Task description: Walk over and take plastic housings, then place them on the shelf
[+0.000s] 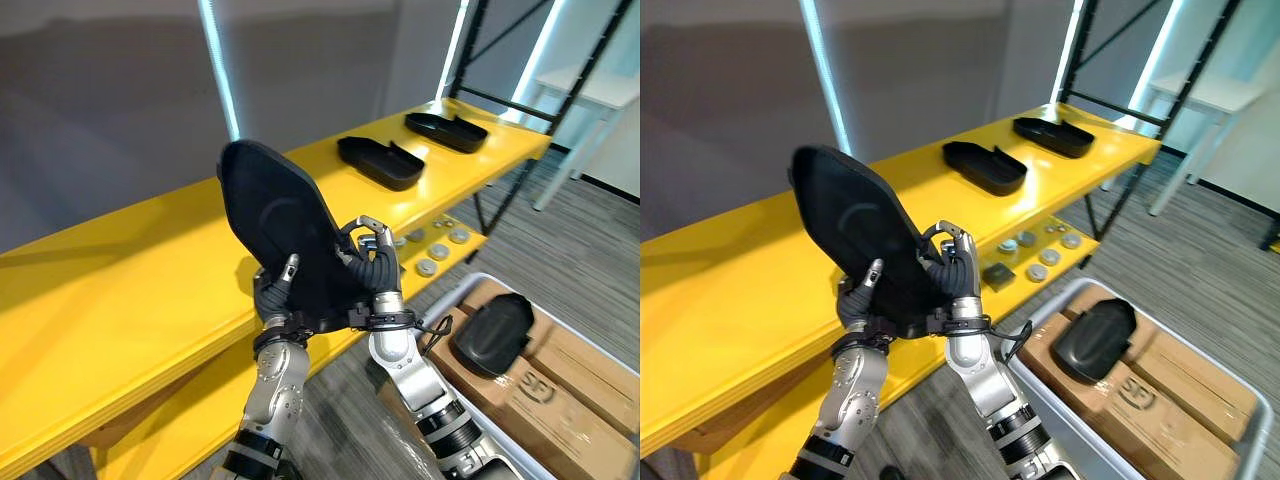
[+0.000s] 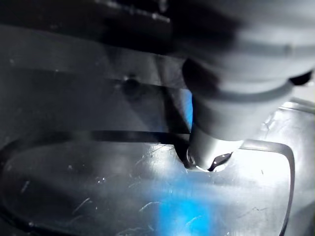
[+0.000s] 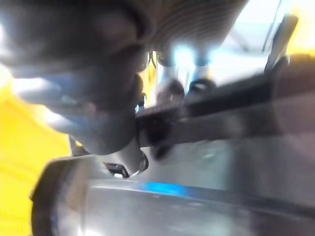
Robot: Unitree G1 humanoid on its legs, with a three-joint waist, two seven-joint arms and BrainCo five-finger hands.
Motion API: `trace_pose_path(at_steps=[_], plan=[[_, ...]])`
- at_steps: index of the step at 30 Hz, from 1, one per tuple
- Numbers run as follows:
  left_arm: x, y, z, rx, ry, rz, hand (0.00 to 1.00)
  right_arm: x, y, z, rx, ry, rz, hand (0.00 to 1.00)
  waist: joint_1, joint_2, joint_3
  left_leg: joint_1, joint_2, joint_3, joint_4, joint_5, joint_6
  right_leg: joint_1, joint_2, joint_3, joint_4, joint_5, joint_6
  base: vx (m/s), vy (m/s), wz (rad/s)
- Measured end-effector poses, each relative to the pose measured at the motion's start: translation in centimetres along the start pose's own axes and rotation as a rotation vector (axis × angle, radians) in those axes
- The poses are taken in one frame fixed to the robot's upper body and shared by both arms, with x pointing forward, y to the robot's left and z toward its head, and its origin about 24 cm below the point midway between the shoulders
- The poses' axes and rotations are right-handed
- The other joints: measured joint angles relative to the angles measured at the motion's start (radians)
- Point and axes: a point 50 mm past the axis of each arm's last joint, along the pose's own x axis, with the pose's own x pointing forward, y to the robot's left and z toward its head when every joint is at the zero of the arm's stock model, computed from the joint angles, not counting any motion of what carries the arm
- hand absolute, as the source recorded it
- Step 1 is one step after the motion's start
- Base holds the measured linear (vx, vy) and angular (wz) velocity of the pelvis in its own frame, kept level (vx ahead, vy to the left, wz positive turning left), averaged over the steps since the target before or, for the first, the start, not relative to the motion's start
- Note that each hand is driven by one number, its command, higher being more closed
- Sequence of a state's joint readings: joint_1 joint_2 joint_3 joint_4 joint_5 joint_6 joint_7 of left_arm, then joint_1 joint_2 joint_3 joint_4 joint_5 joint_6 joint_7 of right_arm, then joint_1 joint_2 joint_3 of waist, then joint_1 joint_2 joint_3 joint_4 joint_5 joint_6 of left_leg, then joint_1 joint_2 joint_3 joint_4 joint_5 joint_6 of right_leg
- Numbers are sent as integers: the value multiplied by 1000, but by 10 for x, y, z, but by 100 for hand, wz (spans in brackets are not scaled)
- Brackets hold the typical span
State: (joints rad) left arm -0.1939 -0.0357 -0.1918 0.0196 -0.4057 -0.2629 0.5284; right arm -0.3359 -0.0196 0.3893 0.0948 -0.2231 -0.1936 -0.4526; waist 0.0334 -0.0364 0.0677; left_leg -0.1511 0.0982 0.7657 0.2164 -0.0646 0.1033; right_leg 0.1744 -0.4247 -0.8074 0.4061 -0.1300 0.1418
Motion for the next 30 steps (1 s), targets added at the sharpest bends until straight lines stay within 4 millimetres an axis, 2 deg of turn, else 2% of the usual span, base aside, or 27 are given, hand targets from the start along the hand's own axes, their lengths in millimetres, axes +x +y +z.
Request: trace_pose_path(at_steps=[1, 2, 3, 4, 5, 7, 9, 10, 11, 13, 15, 16, 17, 19, 20, 22, 26, 28, 30], plan=[[2, -2, 7, 26, -45, -15, 100, -9, -5, -11, 17, 58, -1, 0, -13, -1, 5, 43, -52, -58, -41, 7, 1, -34, -90, 40, 225, 55, -100, 84, 287, 136], [3, -5, 12, 46, -74, -30, 100, -14, -8, -16, 23, 88, -5, 0, -21, 0, 10, 63, -69, -94, -59, 10, 5, -65, -116, 93, 325, 110, -179, 60, 228, 157], [5, -9, 24, 96, -148, -66, 100, -21, -13, -23, 37, 131, -13, 0, -38, 2, 16, 85, -83, -169, -86, 14, 10, -167, -95, 273, 506, 78, -155, 75, 71, 172], [7, -13, 36, 158, -230, -98, 100, -22, -15, -26, 35, 144, -6, 0, -54, 5, 22, 103, -100, -233, -116, 16, 9, -251, -19, 410, 580, 16, -119, 101, 5, 174], [7, -15, 40, 183, -263, -115, 100, -22, -17, -26, 34, 144, -7, 0, -62, 6, 24, 111, -108, -258, -126, 16, 9, -274, 13, 449, 572, -10, -107, 151, -61, 170], [7, -19, 51, 253, -346, -157, 100, -17, -29, -22, 34, 119, -45, 0, -67, 4, 29, 130, -151, -337, -144, 26, 0, -327, 88, 552, 367, -75, -75, 190, -84, 153], [7, -20, 51, 305, -368, -181, 100, -14, -38, -16, 34, 92, -82, 0, -70, 5, 31, 131, -177, -400, -149, 29, 5, -343, 140, 649, 191, -81, -57, 175, -105, 124], [7, -20, 52, 331, -379, -199, 100, -16, -49, -13, 25, 77, -114, 0, -75, 4, 31, 132, -193, -453, -156, 33, 11, -347, 175, 732, 84, -78, -51, 224, -162, 154], [7, -22, 51, 364, -391, -221, 100, -23, -62, -9, 19, 66, -160, 0, -78, 3, 31, 141, -209, -513, -162, 38, 18, -343, 194, 772, 5, -58, -19, 189, -138, 137], [7, -19, 52, 391, -393, -238, 100, -27, -75, -6, 7, 58, -213, 0, -76, 1, 30, 158, -221, -550, -171, 43, 25, -319, 196, 754, -57, -33, 5, 222, -154, 84], [7, -11, 53, 434, -398, -242, 100, -26, -88, -3, -8, 42, -262, 0, -71, -1, 28, 175, -222, -554, -176, 40, 21, -280, 213, 724, -149, 31, -18, 260, -182, 43], [6, -8, 55, 453, -401, -248, 100, -26, -95, 0, -16, 27, -289, 0, -73, -4, 27, 174, -216, -561, -175, 33, 10, -257, 228, 716, -212, 92, -17, 184, -143, 15], [2, -5, 53, 468, -391, -260, 100, -28, -102, 0, -26, 26, -316, 0, -71, 1, 26, 169, -196, -566, -164, 22, -7, -223, 253, 708, -280, 123, -23, 221, -168, 7], [0, -4, 49, 478, -371, -275, 100, -29, -108, 3, -36, 17, -336, 0, -70, -2, 25, 149, -172, -567, -129, -1, -42, -197, 275, 702, -339, 150, -35, 194, -166, 1], [0, -6, 47, 496, -364, -296, 100, -32, -117, 10, -47, -12, -364, 0, -81, -1, 26, 121, -157, -575, -82, -20, -69, -187, 282, 679, -360, 154, -41, 117, -136, 17], [-3, -11, 43, 502, -353, -321, 100, -36, -129, 15, -74, -35, -393, 0, -96, 3, 29, 112, -141, -574, -53, -30, -85, -173, 291, 659, -365, 156, -43, 89, -112, 23], [-4, -15, 41, 497, -346, -346, 100, -48, -151, 29, -43, -95, -435, 0, -111, 9, 31, 147, -131, -573, -97, -28, -83, -148, 309, 659, -390, 155, -45, 51, -49, 1], [-5, -16, 40, 479, -329, -370, 100, -61, -173, 40, -58, -133, -500, 0, -121, 16, 35, 163, -134, -572, -130, -20, -71, -144, 311, 657, -399, 154, -47, 0, 0, 0], [-6, -16, 39, 450, -304, -384, 100, -69, -186, 43, -75, -140, -550, 0, -129, 21, 37, 178, -137, -565, -156, -10, -64, -143, 311, 660, -399, 152, -49, -7, 11, -11]])
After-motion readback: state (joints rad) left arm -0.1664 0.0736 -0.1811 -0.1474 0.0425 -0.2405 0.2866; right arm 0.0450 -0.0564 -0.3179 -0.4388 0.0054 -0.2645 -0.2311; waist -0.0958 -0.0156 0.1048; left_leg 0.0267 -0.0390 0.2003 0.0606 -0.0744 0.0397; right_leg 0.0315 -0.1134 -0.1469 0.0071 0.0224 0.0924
